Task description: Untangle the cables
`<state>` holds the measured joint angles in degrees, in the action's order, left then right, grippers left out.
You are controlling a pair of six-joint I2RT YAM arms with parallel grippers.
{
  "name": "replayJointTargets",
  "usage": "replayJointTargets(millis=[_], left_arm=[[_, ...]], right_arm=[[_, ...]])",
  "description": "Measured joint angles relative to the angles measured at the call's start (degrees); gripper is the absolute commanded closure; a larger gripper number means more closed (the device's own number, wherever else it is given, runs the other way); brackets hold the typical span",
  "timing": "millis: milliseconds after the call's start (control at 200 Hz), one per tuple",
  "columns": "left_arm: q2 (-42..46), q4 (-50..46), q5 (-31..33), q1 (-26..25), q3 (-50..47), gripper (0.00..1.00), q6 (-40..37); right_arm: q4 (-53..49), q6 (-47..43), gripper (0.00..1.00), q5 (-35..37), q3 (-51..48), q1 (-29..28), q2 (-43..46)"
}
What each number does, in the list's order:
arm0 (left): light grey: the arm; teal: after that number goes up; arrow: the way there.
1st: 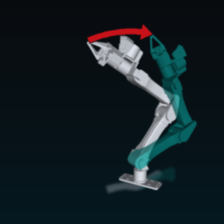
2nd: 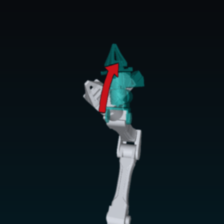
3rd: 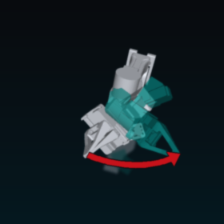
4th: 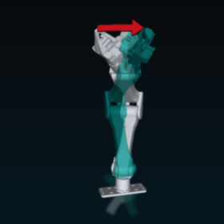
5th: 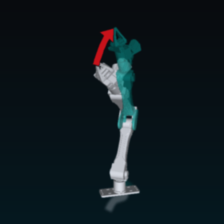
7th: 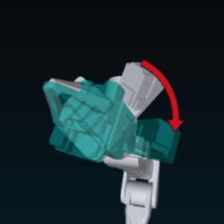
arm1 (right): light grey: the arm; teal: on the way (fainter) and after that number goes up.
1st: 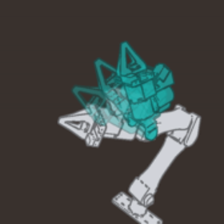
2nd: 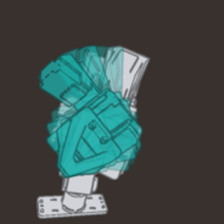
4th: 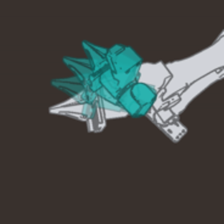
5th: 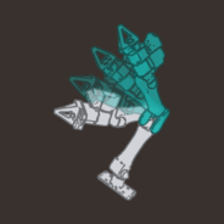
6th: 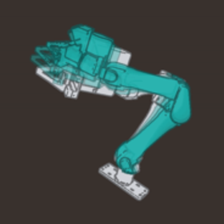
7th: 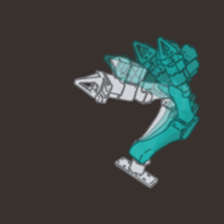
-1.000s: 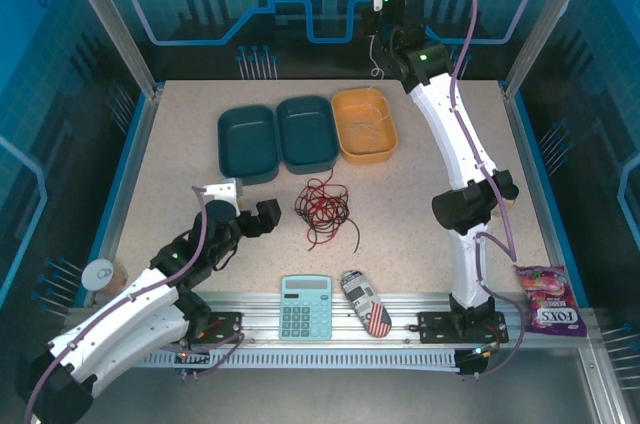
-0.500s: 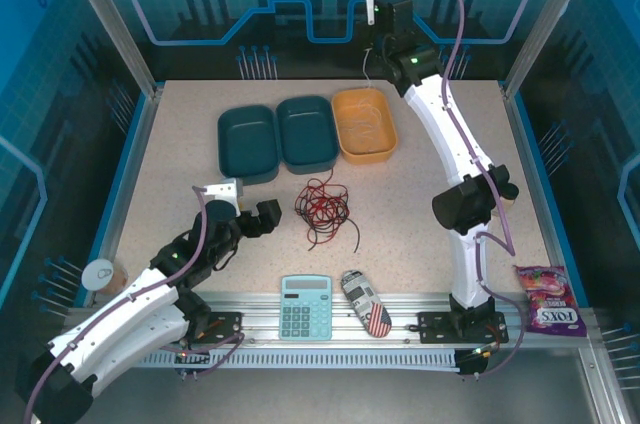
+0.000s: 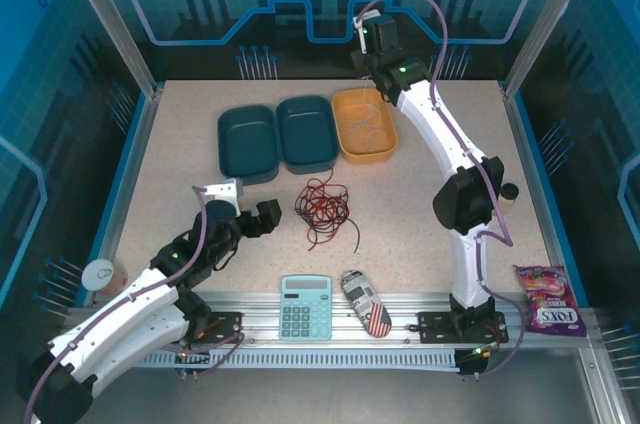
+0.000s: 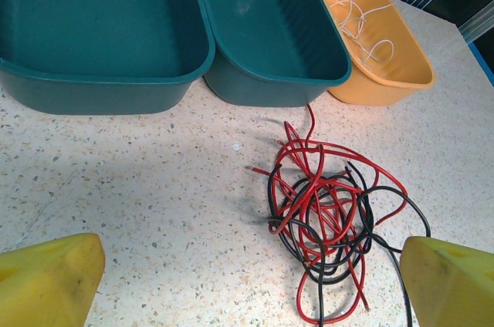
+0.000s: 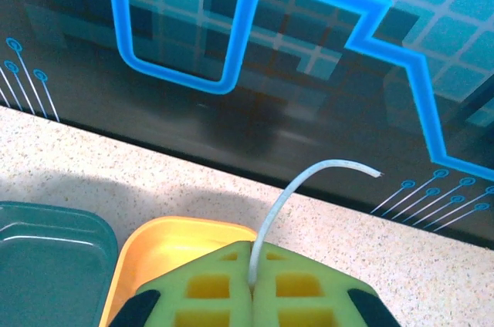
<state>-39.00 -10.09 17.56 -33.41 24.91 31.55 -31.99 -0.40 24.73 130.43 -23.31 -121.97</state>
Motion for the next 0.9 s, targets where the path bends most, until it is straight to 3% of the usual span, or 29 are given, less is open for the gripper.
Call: replayJointTargets(millis=[270, 901], left_arm=[[0.00, 0.00, 0.00, 0.00, 0.00, 0.01, 0.00], [-0.81, 0.00, -0.02, 0.00, 0.00, 0.01, 0.00]], right_arm=[[-3.08, 4.20, 1.00, -5.81, 0.52, 2.32, -1.33], [-12.52, 11.61, 0.95, -16.24, 6.43, 3.91, -17.62]])
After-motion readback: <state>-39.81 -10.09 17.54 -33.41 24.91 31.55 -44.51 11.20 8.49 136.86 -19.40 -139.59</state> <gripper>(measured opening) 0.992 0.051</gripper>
